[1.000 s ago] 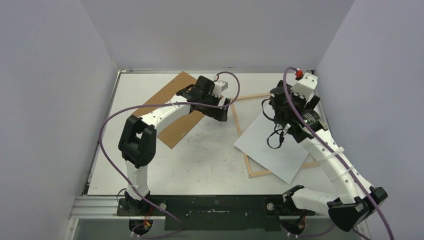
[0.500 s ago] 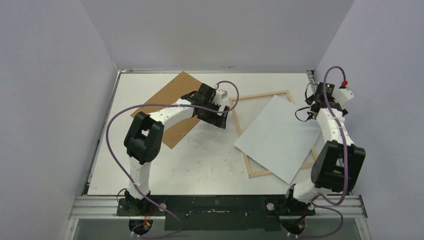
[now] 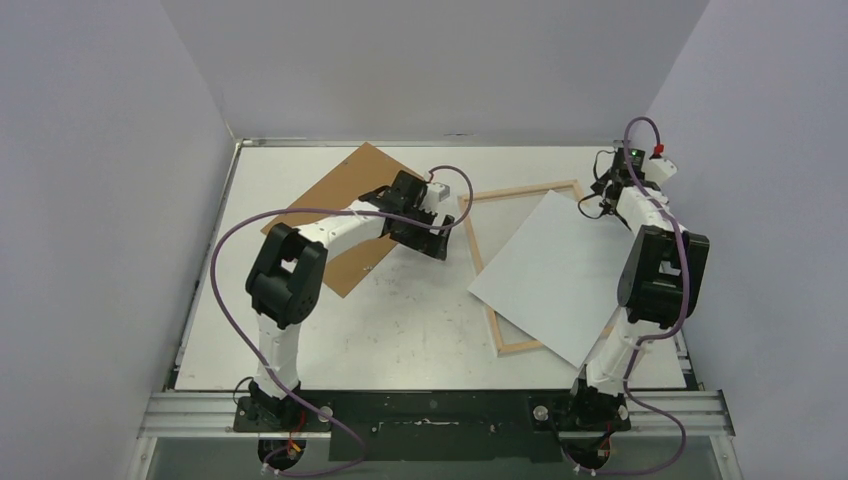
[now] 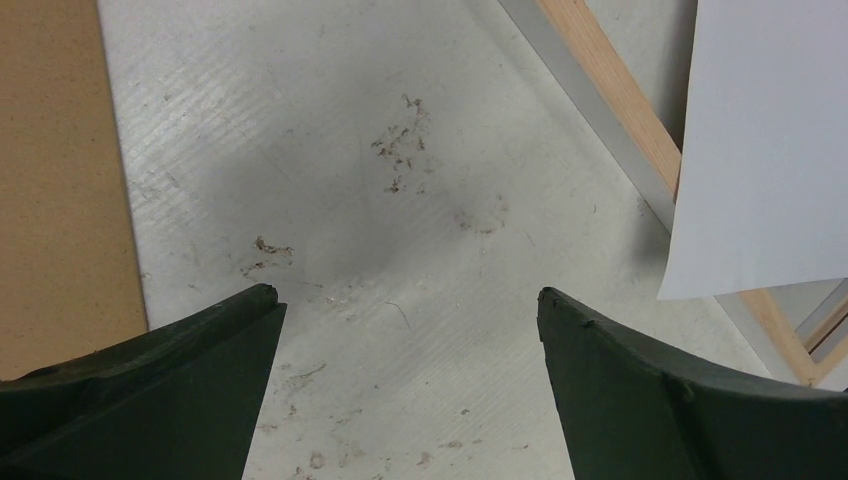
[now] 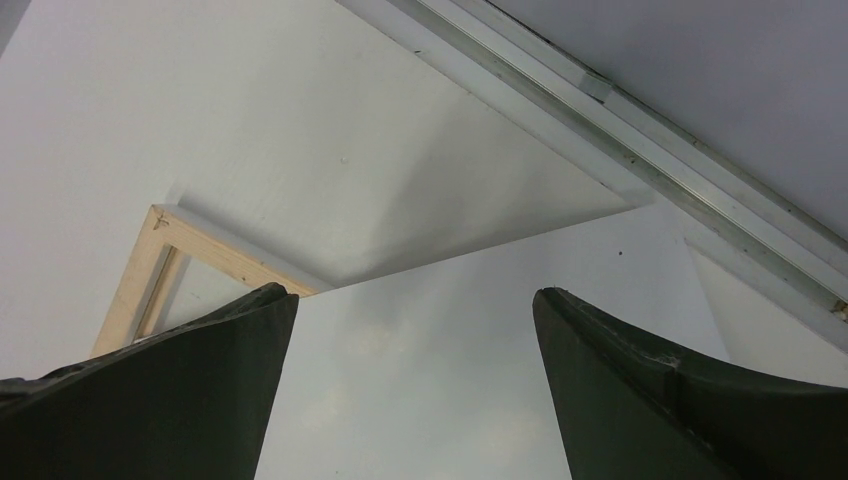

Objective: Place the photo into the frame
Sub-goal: Place the photo in the photo frame.

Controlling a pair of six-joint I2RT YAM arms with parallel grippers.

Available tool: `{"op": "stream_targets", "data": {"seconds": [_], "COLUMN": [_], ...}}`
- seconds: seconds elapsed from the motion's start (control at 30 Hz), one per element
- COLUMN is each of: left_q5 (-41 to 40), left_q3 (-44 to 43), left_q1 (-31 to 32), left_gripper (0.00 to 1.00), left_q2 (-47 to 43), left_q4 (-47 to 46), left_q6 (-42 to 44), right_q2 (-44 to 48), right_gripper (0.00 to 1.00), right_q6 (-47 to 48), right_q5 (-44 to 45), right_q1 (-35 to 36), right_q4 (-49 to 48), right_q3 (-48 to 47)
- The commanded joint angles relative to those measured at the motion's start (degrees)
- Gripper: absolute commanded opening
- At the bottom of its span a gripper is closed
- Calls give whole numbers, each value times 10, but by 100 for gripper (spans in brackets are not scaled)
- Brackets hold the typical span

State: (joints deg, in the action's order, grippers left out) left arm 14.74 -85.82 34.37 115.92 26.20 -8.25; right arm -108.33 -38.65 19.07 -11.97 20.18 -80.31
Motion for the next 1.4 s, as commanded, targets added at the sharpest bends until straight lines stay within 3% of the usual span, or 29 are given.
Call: {"op": "stream_targets", "data": {"seconds": [0.0,0.3,0.4,0.53,0.73,0.87,0.9,1.37], "left_q5": [0,4,5,3,4,0,0,1], "left_q3": [1,19,20,19,17,17,17,12], "left_q1": [-10,-13,-13,-16,-18,-18,-18,-27], "left_gripper": [100,100,100,100,100,100,100,100], "left_q2": [-31,-55,-56,-56,-59,-60,-61,-70], "left_q4": [-25,-21,-14,-9,4,12,13,17], "left_q6": [9,32,37,38,46,54,54,51], "right_q2": [41,254,309,355,361,328,321,277], "right_gripper": [93,100,94,98,79,46,42,41], "right_q6": [3,-73,-84,-108,-175,-170,-167,-155], "right_q5": [29,52,32,8,13,5,6,-20], "right_q1": [11,-14,-57,-111,-150,-158,-159,-155], "right_q4": [-3,5,-5,-23,-17,-24,-29,-68], "right_q3": [-5,215,271,347,413,417,417,458]}}
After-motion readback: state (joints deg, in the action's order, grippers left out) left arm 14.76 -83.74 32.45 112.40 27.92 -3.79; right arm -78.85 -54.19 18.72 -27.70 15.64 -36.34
